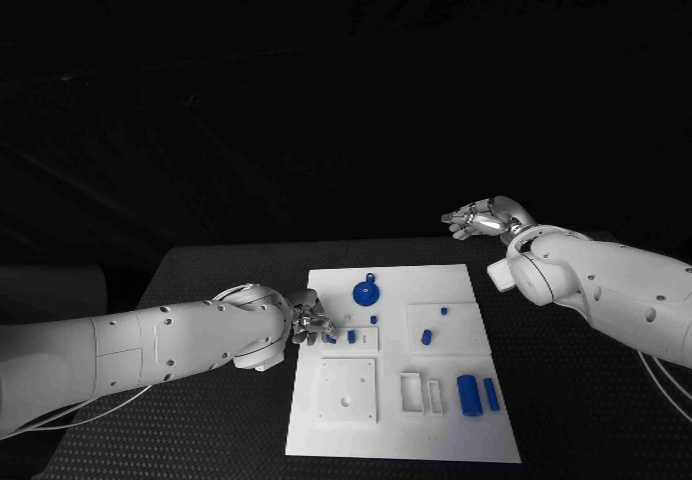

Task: Assemble the parts on the task board

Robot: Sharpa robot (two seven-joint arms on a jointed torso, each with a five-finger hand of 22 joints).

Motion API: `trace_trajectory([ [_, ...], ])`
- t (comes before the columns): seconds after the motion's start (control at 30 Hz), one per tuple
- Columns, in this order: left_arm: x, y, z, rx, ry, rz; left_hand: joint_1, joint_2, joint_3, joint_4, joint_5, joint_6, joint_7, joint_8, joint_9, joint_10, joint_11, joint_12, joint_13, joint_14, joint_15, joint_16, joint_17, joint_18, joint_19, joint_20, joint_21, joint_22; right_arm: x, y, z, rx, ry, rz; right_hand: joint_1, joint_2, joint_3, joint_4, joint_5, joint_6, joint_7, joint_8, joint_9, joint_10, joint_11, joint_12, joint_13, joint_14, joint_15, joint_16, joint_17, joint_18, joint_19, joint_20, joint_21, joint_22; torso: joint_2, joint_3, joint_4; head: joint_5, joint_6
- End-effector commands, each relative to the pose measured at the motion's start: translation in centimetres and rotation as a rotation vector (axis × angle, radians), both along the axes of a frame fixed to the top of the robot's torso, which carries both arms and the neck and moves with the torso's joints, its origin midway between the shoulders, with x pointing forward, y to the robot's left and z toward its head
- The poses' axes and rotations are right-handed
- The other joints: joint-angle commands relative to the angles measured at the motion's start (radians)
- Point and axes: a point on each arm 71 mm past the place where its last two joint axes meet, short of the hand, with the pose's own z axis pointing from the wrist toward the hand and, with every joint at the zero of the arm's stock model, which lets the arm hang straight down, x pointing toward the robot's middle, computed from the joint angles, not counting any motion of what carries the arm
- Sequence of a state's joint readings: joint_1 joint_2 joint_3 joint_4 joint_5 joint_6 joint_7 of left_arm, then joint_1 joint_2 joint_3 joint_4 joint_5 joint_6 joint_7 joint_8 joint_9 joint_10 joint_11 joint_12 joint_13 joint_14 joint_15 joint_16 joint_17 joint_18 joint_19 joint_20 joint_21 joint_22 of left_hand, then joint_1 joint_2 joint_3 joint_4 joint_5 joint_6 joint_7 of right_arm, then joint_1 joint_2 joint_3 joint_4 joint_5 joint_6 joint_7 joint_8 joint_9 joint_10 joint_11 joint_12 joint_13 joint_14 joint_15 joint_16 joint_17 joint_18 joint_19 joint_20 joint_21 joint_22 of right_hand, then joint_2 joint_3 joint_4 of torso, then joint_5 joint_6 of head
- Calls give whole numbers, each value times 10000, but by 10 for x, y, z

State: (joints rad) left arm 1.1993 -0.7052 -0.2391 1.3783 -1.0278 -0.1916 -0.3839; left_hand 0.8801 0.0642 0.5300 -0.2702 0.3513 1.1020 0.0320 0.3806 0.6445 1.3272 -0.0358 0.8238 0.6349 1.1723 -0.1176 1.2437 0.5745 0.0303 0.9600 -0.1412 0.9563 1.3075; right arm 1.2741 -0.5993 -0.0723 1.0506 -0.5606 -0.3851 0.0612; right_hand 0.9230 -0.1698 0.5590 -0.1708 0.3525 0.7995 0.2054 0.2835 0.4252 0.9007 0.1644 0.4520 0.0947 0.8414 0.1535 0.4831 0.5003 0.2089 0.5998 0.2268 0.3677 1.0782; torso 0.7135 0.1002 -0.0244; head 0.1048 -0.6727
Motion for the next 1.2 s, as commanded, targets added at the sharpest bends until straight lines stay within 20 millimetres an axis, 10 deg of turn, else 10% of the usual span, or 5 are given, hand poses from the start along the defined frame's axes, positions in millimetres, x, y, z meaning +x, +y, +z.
trace_trajectory([
  [0.03,-1,-2,-2,161,129,-76,45,-11,16,58,-90,86,-2,35,0,498,-428,10,18,376,-467,73,18,94,77,-1072,44,158,0,2,0,31,27,154,-131,2,-30,8,33,-84,63,-32,-12,-40,23,37,-17,-89,2,-37,-15,125,-52,-13,-50,10,-4,1,-1,4,-23],
  [0.77,-4,-10,-5,320,358,-422,-1,-133,-30,76,-167,218,-55,85,-7,599,-480,83,115,458,-504,174,77,114,147,-1110,127,190,-1,2,-1,38,50,186,-141,1,-36,11,37,-88,65,-31,-19,-43,24,46,-35,-96,3,-36,-17,130,-61,-5,-65,10,-3,3,6,-18,-73],
  [1.2,0,-4,-6,445,309,-116,-503,-1137,-121,999,-2040,13,-6,-70,-112,519,-430,33,214,397,-573,122,61,151,127,-1166,75,153,-1,1,-1,44,70,166,-167,-4,-48,26,39,-96,70,-33,-25,-46,26,51,-47,-101,5,-35,-18,132,-63,2,-74,10,-1,3,-5,-33,-74],
])
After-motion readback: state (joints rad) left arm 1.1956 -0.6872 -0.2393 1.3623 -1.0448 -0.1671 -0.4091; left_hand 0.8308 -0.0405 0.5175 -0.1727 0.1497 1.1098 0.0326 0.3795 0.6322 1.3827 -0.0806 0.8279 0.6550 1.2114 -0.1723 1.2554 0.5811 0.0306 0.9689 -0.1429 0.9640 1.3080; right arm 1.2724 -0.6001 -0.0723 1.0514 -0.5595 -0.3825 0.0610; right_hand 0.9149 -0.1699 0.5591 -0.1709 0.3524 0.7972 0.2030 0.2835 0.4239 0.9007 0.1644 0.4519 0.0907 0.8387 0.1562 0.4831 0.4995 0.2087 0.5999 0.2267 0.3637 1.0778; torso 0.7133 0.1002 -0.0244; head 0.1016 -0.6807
